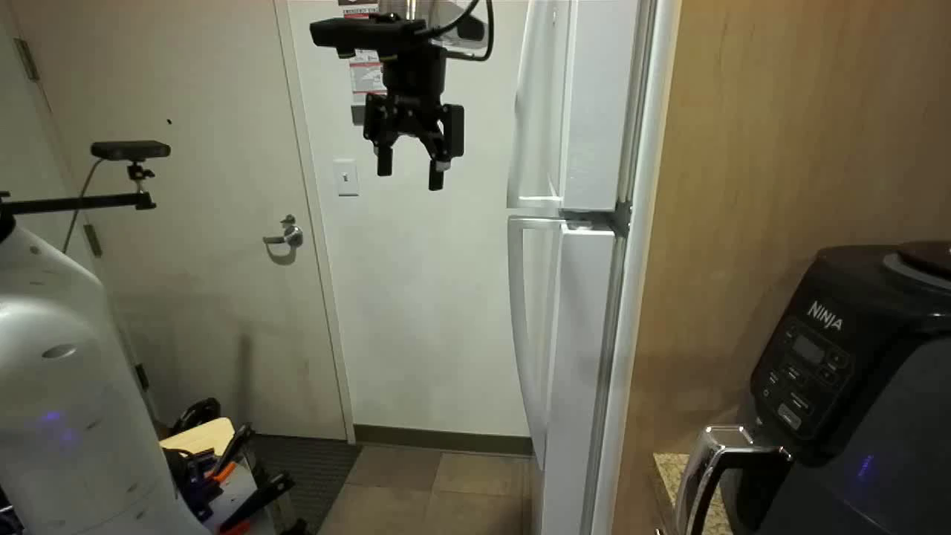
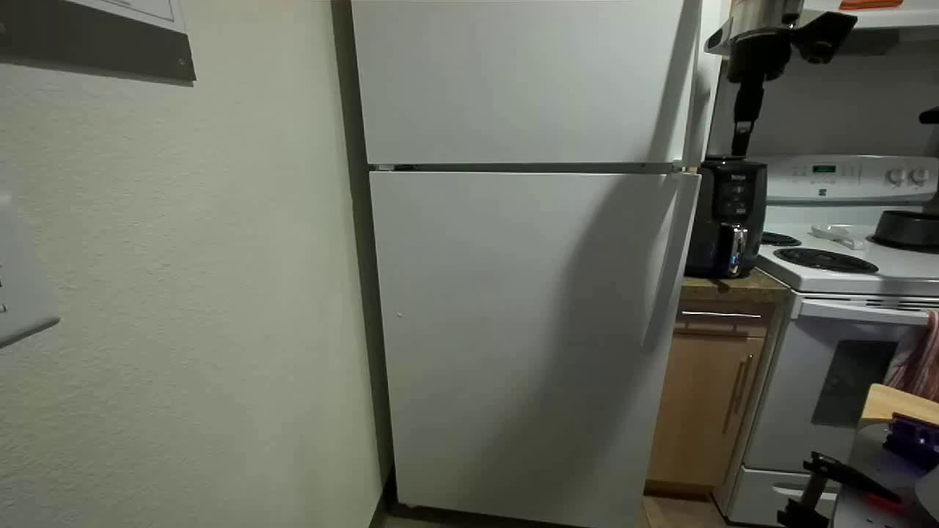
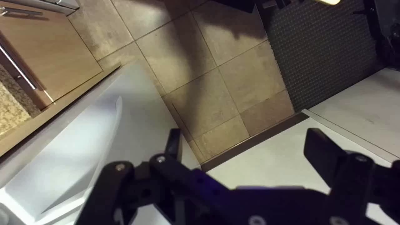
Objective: Open the top door of the fridge
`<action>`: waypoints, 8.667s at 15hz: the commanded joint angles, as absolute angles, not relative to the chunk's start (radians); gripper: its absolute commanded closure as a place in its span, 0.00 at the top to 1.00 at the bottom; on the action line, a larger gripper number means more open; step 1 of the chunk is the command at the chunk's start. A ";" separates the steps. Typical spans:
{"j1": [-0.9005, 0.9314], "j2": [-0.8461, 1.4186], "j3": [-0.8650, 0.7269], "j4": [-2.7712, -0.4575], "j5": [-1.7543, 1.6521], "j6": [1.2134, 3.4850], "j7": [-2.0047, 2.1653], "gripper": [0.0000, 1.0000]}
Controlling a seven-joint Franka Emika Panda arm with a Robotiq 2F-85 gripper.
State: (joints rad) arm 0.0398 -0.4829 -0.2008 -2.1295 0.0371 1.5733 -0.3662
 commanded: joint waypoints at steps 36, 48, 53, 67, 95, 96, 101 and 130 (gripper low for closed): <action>-0.042 -0.639 -0.124 -2.327 -0.046 1.706 -0.268 1.00; -0.091 -0.671 -0.070 -2.492 -0.225 1.975 -0.078 1.00; -0.123 -0.663 -0.063 -2.490 -0.290 2.089 -0.028 1.00; -0.146 -0.710 -0.042 -2.474 -0.287 2.316 0.024 1.00; -0.120 -0.504 -0.117 -2.388 -0.252 2.461 -0.067 1.00; -0.117 -0.504 -0.117 -2.386 -0.250 2.464 -0.068 1.00; -0.119 -0.508 -0.110 -2.384 -0.261 2.491 -0.062 1.00; -0.105 -0.727 -0.149 -2.506 -0.211 2.496 -0.114 1.00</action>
